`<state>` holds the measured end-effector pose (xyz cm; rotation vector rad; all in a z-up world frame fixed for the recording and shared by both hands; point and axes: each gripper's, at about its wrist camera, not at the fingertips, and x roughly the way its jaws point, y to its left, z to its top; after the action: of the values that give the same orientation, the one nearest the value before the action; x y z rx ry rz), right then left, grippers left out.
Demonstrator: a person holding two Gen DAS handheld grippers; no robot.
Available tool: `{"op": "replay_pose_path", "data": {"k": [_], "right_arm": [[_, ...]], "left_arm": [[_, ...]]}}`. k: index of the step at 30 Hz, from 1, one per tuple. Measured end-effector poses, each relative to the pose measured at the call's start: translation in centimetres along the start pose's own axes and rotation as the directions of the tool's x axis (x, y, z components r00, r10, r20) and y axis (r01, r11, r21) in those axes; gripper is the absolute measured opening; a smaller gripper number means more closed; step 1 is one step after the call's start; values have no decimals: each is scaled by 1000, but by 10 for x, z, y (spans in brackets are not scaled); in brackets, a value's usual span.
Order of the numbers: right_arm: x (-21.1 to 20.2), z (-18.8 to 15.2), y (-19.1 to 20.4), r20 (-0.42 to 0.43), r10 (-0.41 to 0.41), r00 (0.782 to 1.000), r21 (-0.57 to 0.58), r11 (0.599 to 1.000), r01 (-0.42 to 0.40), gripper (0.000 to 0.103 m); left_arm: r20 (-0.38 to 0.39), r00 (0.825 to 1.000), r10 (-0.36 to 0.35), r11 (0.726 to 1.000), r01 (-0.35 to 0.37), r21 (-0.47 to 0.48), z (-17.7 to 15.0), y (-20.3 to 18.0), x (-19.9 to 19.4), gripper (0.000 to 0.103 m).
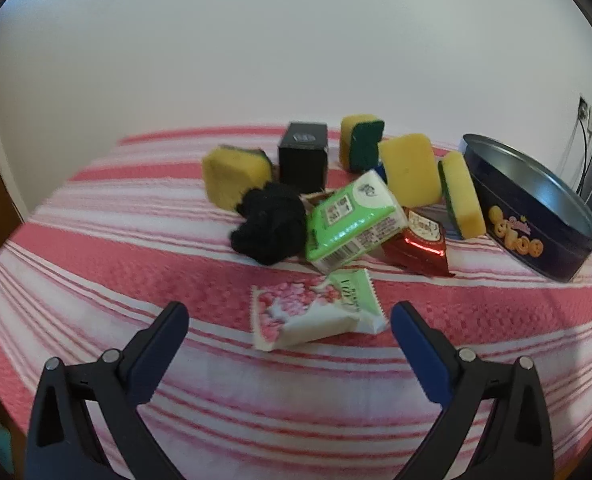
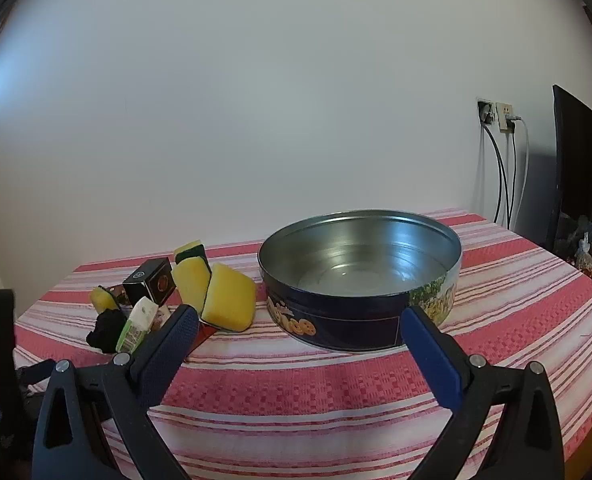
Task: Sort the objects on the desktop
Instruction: 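Grasp the pink-floral candy packet with the left gripper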
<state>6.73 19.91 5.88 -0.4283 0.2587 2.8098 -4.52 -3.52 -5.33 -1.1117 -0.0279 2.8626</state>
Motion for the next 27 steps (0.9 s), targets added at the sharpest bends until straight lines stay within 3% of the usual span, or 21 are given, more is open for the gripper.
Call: {"op": "replay_pose_path", "data": {"k": [3,5,12,14,15,18,21,27], "right_arm": [[1,0,-4,-2,-1,1000,4,1000,2,102],[1,0,-7,-1,-2,1000,14,1000,2,102],[9,-2,-17,-22,6,1000,48,999,-5,102],[11,-2,-18,-25,9,1000,54,998,-8,102],[11,-3,-18,-26,14,1000,61,998,-12,102],[12,-4,-16,-35,22,999,76,997,-20,102],[11,-3,-15,-38,25,999,76,997,-22,102],[10,-3,-15,-46,31,998,77,997,-28,102]], "left_arm": [[-62,997,-50,997,47,-58,4,2,16,91],[-112,989,-92,991,80,-103,7,5,28,90],[-137,990,-28,999,21,-48,8,-6,36,90],[-136,990,-25,999,20,-38,6,-8,34,85],[-128,991,-26,999,21,-43,6,-7,33,75],[-122,992,-36,999,35,-14,4,-9,30,65],[-121,990,-68,997,70,14,2,-11,26,61],[-69,982,-174,985,173,-25,-2,-4,13,56]]}}
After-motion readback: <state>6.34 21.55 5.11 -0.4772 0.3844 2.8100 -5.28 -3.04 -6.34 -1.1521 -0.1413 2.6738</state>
